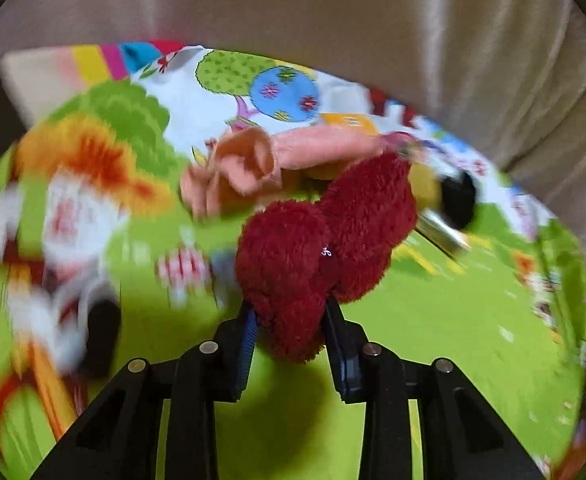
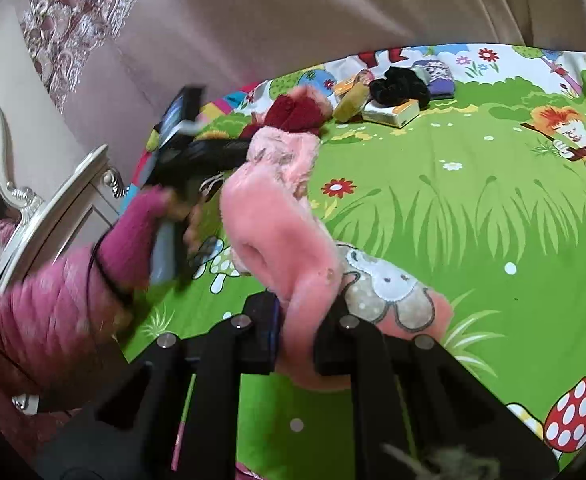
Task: Organize soft objects
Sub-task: 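Grasp the red fuzzy mittens with the left tool, then lift the red mittens with the left tool while the right tool holds the pink plush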
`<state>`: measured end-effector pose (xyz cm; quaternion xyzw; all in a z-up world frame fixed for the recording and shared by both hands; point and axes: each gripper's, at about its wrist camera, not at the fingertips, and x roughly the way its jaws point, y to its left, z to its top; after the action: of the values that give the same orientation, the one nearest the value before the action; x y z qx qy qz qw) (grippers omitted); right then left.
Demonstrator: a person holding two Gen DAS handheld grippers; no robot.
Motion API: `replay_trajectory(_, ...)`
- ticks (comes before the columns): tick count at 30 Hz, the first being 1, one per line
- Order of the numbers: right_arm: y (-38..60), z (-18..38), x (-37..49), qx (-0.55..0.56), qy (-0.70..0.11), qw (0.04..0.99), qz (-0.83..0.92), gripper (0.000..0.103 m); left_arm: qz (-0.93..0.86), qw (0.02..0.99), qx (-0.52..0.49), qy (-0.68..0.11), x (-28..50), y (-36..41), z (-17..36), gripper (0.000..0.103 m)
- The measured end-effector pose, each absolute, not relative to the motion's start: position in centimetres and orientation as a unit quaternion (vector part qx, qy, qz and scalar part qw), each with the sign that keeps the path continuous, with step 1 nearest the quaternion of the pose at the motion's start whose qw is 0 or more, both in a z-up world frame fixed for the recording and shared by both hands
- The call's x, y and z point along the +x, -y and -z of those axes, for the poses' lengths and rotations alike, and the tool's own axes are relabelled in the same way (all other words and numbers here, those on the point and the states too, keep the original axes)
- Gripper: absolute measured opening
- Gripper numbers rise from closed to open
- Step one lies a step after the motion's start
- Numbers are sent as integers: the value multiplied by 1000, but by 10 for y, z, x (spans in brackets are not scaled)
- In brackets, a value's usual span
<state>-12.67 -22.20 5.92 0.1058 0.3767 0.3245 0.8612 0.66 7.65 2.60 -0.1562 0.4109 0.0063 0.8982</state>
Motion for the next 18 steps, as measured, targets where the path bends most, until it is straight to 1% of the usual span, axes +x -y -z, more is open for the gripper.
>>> replay_trajectory(6, 222, -59, -131, 110, -374, 863, -322, 16, 15, 918, -95, -386, -74, -45, -39, 33)
replay_trajectory(10, 221, -64, -138, 115, -360, 868, -323, 16, 20, 923, -59, -379, -95, -35, -49, 33)
replay_trajectory(14, 219, -69, -143, 117, -352, 870, -325, 16, 31, 919, -52, -390, -96, -29, -49, 33)
replay_trajectory(16, 217, -67, -144, 113, -358, 869, -321, 16, 41, 913, -63, -400, -94, -28, -45, 35)
replay_trajectory(17, 217, -66, -144, 112, -360, 869, -320, 16, 41, 912, -67, -402, -92, -30, -44, 39)
replay_trajectory(18, 217, -65, -145, 111, -362, 869, -320, 16, 43, 910, -68, -406, -90, -32, -44, 46)
